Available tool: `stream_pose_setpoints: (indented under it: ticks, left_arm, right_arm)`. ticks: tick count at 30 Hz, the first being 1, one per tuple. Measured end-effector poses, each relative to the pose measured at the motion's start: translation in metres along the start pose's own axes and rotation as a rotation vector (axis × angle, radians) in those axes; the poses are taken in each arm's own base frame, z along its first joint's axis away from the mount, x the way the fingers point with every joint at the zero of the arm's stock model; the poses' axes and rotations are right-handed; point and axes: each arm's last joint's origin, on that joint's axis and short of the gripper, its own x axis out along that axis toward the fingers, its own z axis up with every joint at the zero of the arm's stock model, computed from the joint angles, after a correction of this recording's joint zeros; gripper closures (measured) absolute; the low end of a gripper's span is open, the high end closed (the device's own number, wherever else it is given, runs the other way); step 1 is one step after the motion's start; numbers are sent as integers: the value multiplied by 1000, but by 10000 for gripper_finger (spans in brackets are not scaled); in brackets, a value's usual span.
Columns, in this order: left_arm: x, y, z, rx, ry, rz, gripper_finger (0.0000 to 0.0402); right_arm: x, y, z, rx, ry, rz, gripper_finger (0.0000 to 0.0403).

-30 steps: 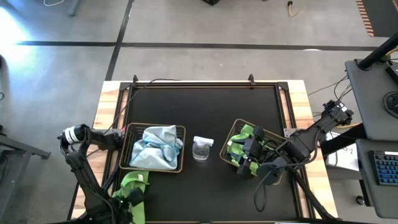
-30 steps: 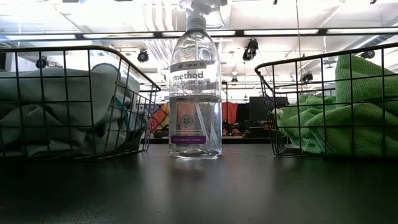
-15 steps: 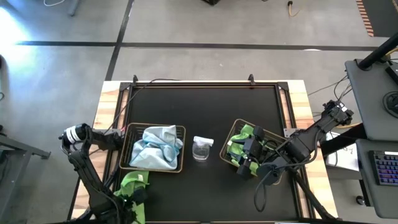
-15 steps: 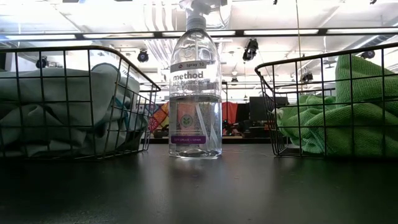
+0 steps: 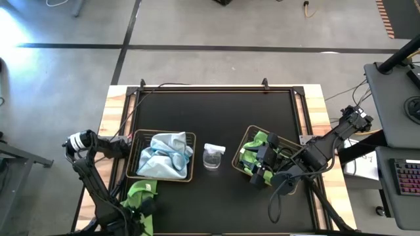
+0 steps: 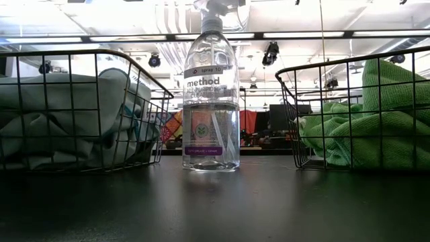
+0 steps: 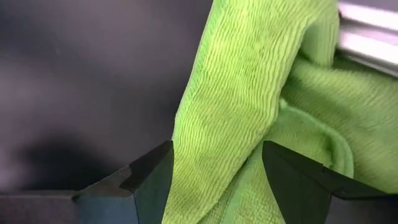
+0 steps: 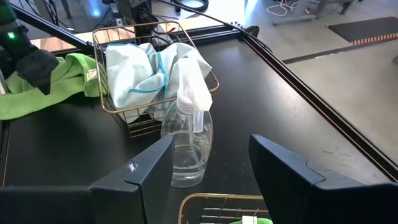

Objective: Sort microfiber towel by color & place in baskets
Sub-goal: Put the green microfiber towel into the right wire basket

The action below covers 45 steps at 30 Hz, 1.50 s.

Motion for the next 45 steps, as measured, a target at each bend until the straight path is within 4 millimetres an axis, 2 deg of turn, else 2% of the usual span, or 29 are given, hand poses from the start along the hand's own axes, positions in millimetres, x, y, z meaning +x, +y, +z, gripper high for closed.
stream_pose_setpoints:
  ticks: [8,20,27,35,39,45]
  left_arm:
    - [7,-2,5,-15,-95,-12,173]
    - [19,-2,-7,-42,-51,-8,173]
    - [20,-1,-10,-172,-27,-6,173]
    - [20,-2,-2,-408,-101,-34,173]
    - [20,-2,-1,-423,-109,-29,173]
    - [19,1,-1,-433,-149,78,173]
  right_arm:
    - [0,0,0,0,0,0,200]
    - [0,0,0,-1,1,-1,200]
    - [0,0,0,0,1,-1,200]
    - [0,0,0,0,1,-1,200]
    - [0,0,0,0,2,-1,200]
    - [0,0,0,0,1,-1,200]
